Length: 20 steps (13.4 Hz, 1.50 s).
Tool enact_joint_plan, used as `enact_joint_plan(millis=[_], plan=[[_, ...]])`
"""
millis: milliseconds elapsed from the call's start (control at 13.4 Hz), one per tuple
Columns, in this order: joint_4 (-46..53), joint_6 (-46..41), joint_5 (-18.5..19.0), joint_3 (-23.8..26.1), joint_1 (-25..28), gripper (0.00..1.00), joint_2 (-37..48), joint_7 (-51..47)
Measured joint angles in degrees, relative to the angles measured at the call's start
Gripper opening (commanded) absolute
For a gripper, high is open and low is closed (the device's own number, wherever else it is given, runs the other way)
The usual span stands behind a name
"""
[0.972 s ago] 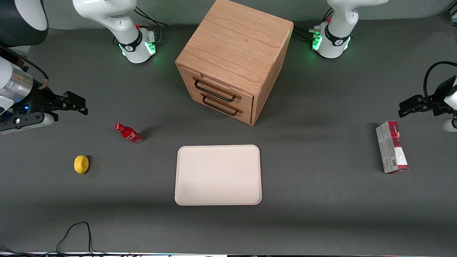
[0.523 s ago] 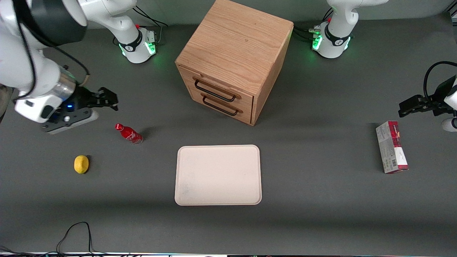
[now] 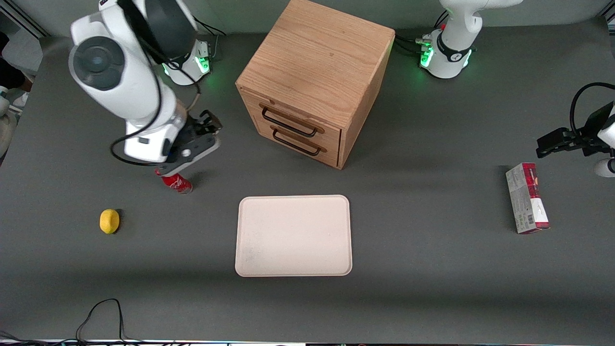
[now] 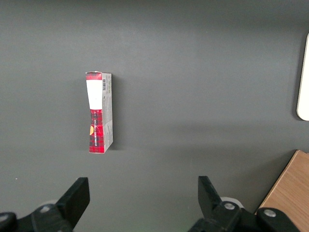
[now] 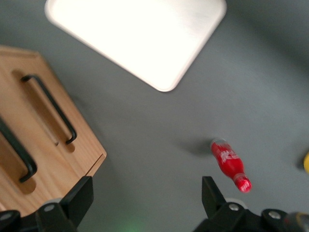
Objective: Open upper drawer
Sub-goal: 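Move the right gripper toward the upper drawer's black handle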
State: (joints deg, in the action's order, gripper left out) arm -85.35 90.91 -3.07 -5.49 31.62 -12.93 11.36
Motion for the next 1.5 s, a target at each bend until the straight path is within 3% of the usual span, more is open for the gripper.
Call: enact_joint_plan(millis=[374,1196,1495], plan=[[1.5,0.0,-12.7,-0.3,0.3,1.0,-3.9,12.4],[4.4,0.0,-20.8,2.4,0.6,1.0,-11.3,15.7],[4.4,0.0,-21.1,3.8,1.0,1.0,-12.4,15.8]])
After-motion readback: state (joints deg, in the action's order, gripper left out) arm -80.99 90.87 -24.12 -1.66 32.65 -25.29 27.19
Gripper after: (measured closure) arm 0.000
